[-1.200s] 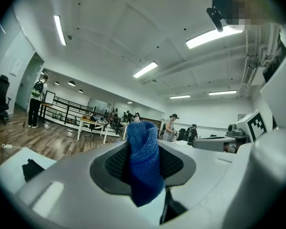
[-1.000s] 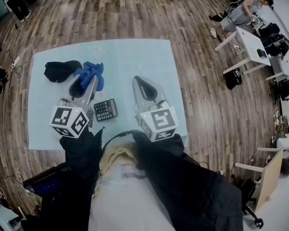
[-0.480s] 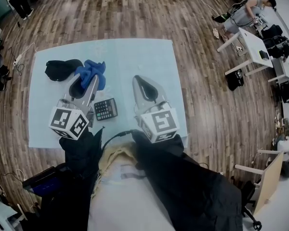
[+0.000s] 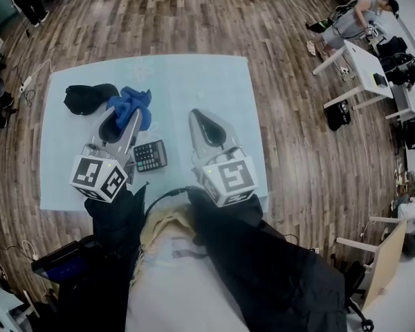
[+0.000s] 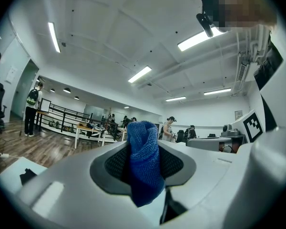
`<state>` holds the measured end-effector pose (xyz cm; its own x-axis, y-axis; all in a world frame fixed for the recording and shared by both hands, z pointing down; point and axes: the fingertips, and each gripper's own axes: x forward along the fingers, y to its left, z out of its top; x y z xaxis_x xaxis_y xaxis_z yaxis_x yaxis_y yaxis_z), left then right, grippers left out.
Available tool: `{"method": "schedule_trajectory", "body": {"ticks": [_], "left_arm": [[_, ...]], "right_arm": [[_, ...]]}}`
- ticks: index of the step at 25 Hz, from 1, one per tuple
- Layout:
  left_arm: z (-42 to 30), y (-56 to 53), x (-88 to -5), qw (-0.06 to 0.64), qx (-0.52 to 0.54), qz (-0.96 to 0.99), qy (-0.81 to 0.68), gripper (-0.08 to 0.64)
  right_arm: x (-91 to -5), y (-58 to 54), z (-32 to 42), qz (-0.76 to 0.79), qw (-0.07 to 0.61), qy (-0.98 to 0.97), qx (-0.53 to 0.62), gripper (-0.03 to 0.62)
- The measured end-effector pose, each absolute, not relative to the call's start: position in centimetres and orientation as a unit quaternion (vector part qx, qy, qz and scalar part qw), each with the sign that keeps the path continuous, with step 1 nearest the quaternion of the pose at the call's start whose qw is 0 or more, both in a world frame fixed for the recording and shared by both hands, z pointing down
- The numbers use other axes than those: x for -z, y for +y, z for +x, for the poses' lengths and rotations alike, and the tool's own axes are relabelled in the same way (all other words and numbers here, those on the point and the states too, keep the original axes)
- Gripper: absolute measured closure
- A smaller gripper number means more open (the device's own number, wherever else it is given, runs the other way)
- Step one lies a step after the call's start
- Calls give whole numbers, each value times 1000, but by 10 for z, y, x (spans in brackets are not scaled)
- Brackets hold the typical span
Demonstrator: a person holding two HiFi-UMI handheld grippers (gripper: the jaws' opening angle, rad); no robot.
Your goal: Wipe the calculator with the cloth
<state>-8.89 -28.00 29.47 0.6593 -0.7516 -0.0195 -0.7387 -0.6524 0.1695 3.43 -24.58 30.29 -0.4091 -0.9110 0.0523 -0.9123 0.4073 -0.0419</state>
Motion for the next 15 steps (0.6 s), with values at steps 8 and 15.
{"method": "schedule_trajectory", "body": {"ticks": [8, 15], "left_arm": [[-88, -281, -298, 77, 40, 907, -412, 417], [-89, -281, -299, 78, 37, 907, -412, 417]], "right_arm": [[-306, -246, 32, 539, 18, -841, -32, 592], [-299, -245, 32, 543, 10, -839, -23, 592]]}}
